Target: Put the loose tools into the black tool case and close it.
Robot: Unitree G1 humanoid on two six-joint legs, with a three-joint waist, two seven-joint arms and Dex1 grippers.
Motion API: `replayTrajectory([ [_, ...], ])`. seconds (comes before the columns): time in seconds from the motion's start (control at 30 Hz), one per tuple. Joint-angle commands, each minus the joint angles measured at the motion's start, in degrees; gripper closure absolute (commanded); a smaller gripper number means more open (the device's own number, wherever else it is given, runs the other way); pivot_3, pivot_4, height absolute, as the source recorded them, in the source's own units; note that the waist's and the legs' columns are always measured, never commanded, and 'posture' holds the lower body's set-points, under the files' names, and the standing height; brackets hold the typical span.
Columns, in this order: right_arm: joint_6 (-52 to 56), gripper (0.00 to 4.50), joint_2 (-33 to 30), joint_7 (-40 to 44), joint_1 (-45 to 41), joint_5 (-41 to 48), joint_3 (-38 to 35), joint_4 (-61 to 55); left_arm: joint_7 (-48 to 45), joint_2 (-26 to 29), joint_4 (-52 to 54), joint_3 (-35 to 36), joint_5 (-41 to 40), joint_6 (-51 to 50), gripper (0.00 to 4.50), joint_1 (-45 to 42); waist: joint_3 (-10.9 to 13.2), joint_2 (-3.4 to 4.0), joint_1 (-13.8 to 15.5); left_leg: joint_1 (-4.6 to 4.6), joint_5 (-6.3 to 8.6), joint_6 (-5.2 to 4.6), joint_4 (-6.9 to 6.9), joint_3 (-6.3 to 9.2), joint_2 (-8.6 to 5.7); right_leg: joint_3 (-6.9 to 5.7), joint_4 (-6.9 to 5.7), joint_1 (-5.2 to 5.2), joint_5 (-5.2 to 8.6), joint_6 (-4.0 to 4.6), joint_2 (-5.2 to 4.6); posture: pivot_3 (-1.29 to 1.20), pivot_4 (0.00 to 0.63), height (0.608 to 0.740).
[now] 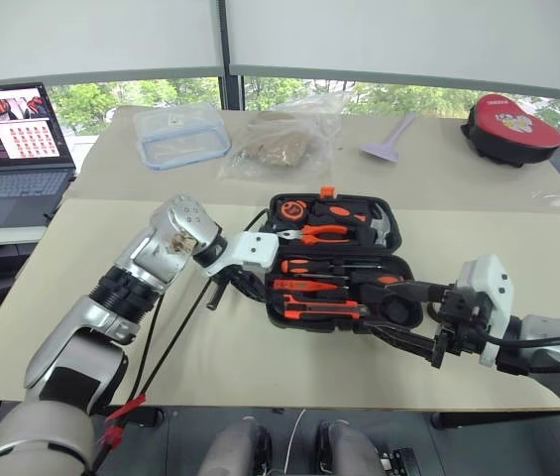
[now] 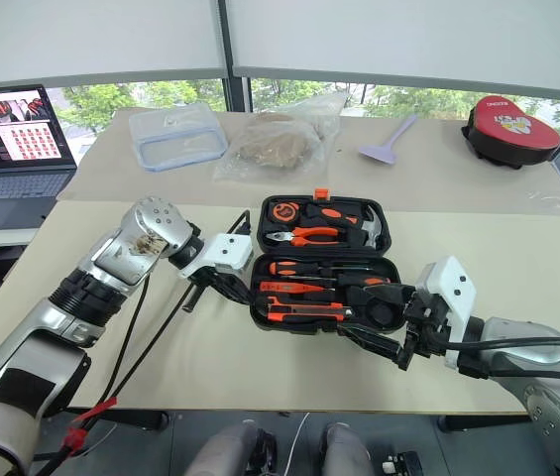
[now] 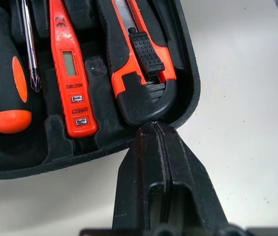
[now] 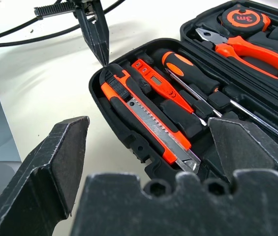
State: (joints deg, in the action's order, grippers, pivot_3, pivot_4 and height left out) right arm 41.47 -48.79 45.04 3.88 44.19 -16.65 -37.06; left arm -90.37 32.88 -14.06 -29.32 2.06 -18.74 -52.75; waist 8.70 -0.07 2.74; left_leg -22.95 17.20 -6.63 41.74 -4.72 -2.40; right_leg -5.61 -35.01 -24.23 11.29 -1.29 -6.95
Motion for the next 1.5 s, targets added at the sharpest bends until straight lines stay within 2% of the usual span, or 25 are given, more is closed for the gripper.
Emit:
replayTrajectory([
  [0.03, -0.5, 0.0, -0.5, 0.2, 0.2, 0.7, -1.8, -1.2, 1.8, -1.6, 1.4, -2.1, 1.7, 1.7, 4.48, 1.4, 0.0, 0.0, 0.1, 0.03, 0.0, 0.0, 0.0, 0.0, 0.0, 0.0, 0.0, 0.03, 0.0, 0.0, 0.0, 0.0, 0.15, 0.728],
  [0.17, -0.4, 0.0, -0.5, 0.1, 0.2, 0.9, -1.9, -1.5, 1.2, -1.1, 0.8, -1.6, 2.4, 2.6, 4.48, 0.8, 0.0, 0.01, 0.3, 0.1, 0.0, 0.0, 0.0, 0.01, -0.01, 0.01, 0.01, 0.09, 0.0, 0.0, -0.06, 0.0, 0.15, 0.728],
  [0.3, -0.3, 0.0, -0.7, 0.4, 0.8, 1.1, -2.5, -1.6, -1.8, 1.8, -0.3, 0.1, 0.2, 3.3, 4.48, -1.6, 0.0, 0.01, 0.0, 0.09, 0.01, 0.01, 0.0, 0.01, -0.01, 0.01, 0.0, 0.05, 0.0, 0.0, -0.06, 0.0, 0.15, 0.728],
  [0.4, -0.6, 0.0, -0.9, 0.8, 1.4, 0.8, -2.7, -1.5, -2.1, 3.6, 0.4, -0.3, -7.4, 0.5, 4.48, -4.6, 0.0, 0.0, -0.6, 0.04, 0.0, 0.01, -0.02, 0.01, 0.04, 0.01, -0.06, -0.06, 0.0, 0.01, 0.01, 0.0, 0.15, 0.728],
  [0.5, -0.7, 0.0, -0.9, 0.7, 1.1, 0.6, -2.2, -1.3, -2.1, 1.6, 0.5, -0.3, -9.8, -1.7, 4.48, -5.9, 0.0, 0.01, -0.5, 0.03, 0.0, 0.01, -0.02, 0.01, 0.04, 0.01, -0.05, -0.05, 0.01, 0.02, 0.04, 0.0, 0.15, 0.728],
  [0.7, -0.5, 0.0, -0.8, 0.5, 0.5, 0.6, -1.8, -1.2, 0.3, -1.9, 0.7, -4.3, -3.5, 0.4, 4.48, -3.3, 0.0, 0.0, -0.6, 0.05, 0.0, 0.0, -0.01, 0.0, -0.01, 0.06, -0.04, 0.01, 0.03, -0.03, 0.05, 0.0, 0.15, 0.728],
  [0.87, -0.3, 0.0, -0.8, 0.3, 0.8, 0.8, -2.1, -1.6, 6.0, -3.4, -3.3, -8.5, 5.2, 7.4, 4.48, -1.4, 0.0, 0.0, -0.3, 0.06, 0.0, 0.01, -0.01, 0.0, 0.03, 0.04, -0.05, 0.02, 0.02, -0.01, 0.08, 0.0, 0.15, 0.728],
  [1.0, -0.2, 0.0, -0.7, 0.1, 1.2, 0.8, -2.2, -1.9, 7.9, -4.4, -4.6, -9.2, 7.7, 9.7, 4.48, 0.2, 0.0, 0.05, 0.3, 0.19, 0.08, 0.14, 0.0, 0.0, -0.01, 0.04, 0.01, 0.14, 0.01, -0.02, -0.13, 0.0, 0.15, 0.728],
  [1.13, -0.5, 0.0, -1.6, 0.3, 3.0, 0.0, -4.7, -1.8, 6.3, -4.8, -1.6, -3.5, 2.1, 5.7, 4.48, 0.9, 0.0, 0.05, 0.8, 0.35, 0.31, 0.23, 0.0, 0.0, -0.02, 0.02, -0.01, 0.13, -0.01, -0.07, -0.26, 0.0, 0.15, 0.728],
  [1.23, -1.1, 0.0, -3.6, 2.5, 5.8, -1.5, -8.6, -0.5, 6.4, -4.8, 1.1, 3.6, -4.5, 4.6, 4.48, 1.8, 0.0, 0.05, 0.7, 0.24, 0.25, 0.06, 0.01, 0.0, -0.07, 0.05, -0.06, 0.1, -0.04, -0.1, -0.3, 0.0, 0.15, 0.728],
  [1.37, -2.4, 0.0, -8.3, 8.9, 10.9, -5.0, -16.0, 6.3, 5.0, -1.2, 5.6, 11.6, -11.9, -1.9, 4.48, 2.6, 0.0, 0.0, 0.6, -0.06, 0.08, -0.19, 0.12, 0.01, -0.05, -0.04, -0.1, -0.06, -0.06, -0.09, -0.2, 0.0, 0.15, 0.728],
  [1.47, -5.8, 0.0, -12.3, 13.7, 12.0, -9.9, -16.6, 14.4, 1.5, 2.9, 10.2, 14.8, -18.6, -12.6, 3.78, 2.8, 0.0, 0.01, -0.4, 0.03, 0.08, -0.18, 0.11, 0.0, -0.06, -0.02, -0.04, 0.05, -0.04, -0.12, -0.1, 0.0, 0.15, 0.728],
  [1.5, -7.2, 0.0, -13.3, 14.8, 11.6, -11.3, -15.8, 17.0, 1.2, 3.9, 11.8, 15.5, -20.2, -14.7, 3.4, 3.2, 0.0, 0.01, -0.5, 0.05, 0.08, -0.18, 0.09, 0.0, -0.07, -0.01, -0.02, 0.07, -0.02, -0.15, -0.05, 0.0, 0.15, 0.728],
])
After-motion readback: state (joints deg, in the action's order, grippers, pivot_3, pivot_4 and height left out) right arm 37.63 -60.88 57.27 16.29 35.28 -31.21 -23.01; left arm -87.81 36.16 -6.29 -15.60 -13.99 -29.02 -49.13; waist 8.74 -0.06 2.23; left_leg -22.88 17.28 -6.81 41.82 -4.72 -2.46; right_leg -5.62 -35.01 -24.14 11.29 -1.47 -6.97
